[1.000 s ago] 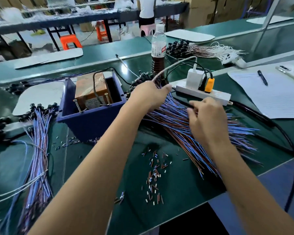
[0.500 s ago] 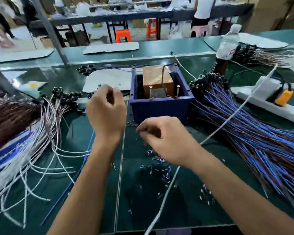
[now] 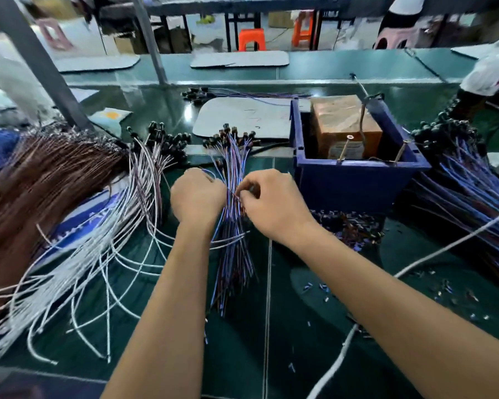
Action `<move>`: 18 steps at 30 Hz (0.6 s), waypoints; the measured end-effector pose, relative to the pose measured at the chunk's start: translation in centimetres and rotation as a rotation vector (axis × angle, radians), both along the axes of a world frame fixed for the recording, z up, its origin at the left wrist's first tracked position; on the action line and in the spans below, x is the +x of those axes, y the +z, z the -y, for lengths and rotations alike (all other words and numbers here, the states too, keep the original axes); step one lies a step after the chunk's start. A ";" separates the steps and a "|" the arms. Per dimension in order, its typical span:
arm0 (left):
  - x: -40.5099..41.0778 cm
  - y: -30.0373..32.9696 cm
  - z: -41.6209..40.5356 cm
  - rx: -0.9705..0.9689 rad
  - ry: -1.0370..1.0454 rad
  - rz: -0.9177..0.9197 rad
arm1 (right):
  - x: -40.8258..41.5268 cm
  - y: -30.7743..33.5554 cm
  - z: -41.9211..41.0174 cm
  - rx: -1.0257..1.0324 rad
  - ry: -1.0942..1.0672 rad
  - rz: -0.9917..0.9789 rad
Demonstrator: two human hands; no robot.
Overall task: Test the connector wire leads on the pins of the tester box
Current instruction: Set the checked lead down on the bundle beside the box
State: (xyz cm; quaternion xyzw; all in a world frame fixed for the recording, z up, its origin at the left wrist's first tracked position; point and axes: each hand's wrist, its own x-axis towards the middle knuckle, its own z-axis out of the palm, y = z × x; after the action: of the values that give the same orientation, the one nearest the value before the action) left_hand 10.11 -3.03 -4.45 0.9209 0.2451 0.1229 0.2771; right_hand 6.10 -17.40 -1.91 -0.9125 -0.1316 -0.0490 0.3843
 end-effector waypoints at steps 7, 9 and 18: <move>0.3 1.6 0.1 -1.238 -0.018 0.291 | 0.9 0.1 -1.7 0.119 -0.048 -0.001; 0.0 2.1 0.1 -1.435 -0.095 0.322 | 0.7 0.0 -2.0 0.119 -0.041 0.002; -2.1 3.9 2.1 -1.879 -0.478 0.692 | -0.6 -0.2 -1.5 0.675 0.044 -0.293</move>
State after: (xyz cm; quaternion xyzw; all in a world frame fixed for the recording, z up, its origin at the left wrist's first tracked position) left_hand 8.06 -5.14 -0.58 0.2712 -0.0404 0.0818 0.9582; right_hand 5.51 -15.87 -2.10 -0.7286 -0.0712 0.0500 0.6794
